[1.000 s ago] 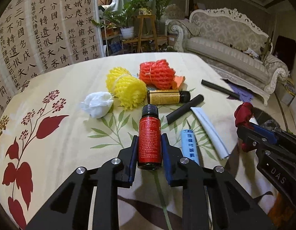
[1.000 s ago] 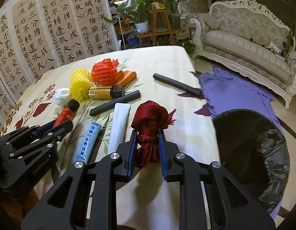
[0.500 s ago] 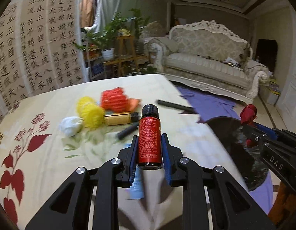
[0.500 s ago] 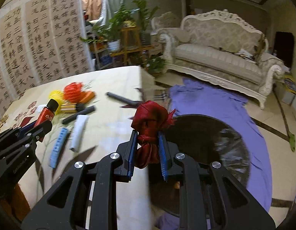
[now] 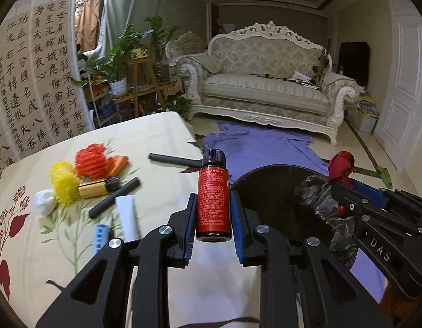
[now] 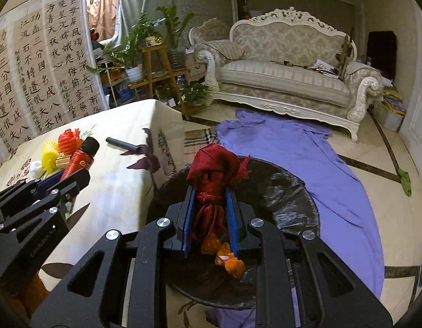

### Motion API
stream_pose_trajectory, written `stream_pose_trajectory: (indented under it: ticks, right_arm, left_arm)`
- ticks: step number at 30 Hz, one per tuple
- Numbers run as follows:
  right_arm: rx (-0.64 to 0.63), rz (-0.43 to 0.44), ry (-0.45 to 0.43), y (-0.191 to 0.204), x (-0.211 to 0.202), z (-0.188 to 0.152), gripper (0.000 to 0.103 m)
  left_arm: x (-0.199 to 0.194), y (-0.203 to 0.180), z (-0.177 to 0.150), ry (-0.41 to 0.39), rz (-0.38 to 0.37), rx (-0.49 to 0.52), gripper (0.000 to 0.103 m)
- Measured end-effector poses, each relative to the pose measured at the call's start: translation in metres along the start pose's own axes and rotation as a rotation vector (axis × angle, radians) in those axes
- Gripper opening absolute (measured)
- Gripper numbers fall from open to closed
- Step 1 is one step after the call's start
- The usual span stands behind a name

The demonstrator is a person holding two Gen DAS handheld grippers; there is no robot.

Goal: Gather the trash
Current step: 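Carry the cloth and bottle over the bin and open both tools to drop them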

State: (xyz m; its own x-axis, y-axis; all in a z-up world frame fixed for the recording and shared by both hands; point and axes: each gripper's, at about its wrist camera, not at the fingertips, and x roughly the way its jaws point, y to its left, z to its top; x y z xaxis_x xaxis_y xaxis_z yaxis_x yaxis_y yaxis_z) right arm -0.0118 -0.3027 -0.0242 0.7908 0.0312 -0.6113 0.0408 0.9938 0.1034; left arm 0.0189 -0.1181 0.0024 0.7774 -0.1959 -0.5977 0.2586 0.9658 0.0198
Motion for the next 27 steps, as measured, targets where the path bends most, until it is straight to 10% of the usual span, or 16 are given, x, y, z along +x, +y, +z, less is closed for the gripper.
stream_pose_trajectory:
  ticks: [17, 27]
  right_arm:
    - [0.035, -0.004, 0.005, -0.025, 0.016, -0.003, 0.023]
    - [0.071, -0.033, -0.002, -0.038, 0.015, -0.004, 0.040]
  left_arm:
    - [0.030, -0.030, 0.007, 0.030, 0.011, 0.050, 0.025]
    - [0.032, -0.031, 0.005, 0.031, 0.033, 0.039, 0.054]
